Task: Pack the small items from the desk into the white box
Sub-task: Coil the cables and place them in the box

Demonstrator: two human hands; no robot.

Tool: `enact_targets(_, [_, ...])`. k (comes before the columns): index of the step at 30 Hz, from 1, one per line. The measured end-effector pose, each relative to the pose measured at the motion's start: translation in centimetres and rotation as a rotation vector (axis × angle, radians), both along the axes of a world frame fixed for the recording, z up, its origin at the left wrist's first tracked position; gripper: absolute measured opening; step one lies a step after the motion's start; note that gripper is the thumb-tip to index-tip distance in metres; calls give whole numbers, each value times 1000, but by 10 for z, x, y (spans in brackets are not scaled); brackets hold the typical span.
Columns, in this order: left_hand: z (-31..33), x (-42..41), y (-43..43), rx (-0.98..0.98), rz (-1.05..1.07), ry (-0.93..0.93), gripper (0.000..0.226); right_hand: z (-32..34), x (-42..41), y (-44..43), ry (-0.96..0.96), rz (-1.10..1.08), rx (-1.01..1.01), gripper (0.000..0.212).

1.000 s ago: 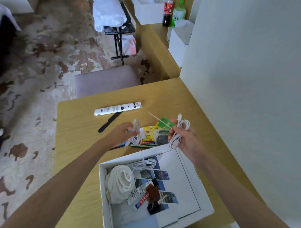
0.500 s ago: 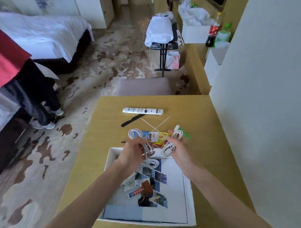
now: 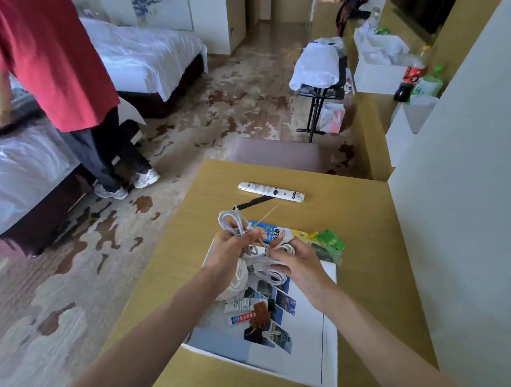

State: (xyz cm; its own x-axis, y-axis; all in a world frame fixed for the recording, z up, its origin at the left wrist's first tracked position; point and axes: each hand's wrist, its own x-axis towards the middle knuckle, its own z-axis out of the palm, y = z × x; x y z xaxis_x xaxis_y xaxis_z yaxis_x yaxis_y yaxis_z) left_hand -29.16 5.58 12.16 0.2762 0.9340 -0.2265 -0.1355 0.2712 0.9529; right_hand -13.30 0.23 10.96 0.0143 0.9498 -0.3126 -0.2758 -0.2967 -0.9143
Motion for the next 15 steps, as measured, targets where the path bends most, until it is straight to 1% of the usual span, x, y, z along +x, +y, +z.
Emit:
enact_targets(1, [0,-3,4,0,0,-4,15,1,2,1,-6,-1,-2,10])
enact_targets(5, [0,-10,18,20,-85,-7,15,4,0,6,-25,-26,-24,8])
enact_targets(9, [-3,-14,28,47,-123,10,16,3,-12,15,-126,-46,-38,14])
enact_targets(11, [-5,-16,33,55,-111,-33,17,4,-16,19,-183,-54,-19,17])
enact_targets(15, [-13,-25,43,17,-110,-161,22,3,-21,18,-323,-30,79,23])
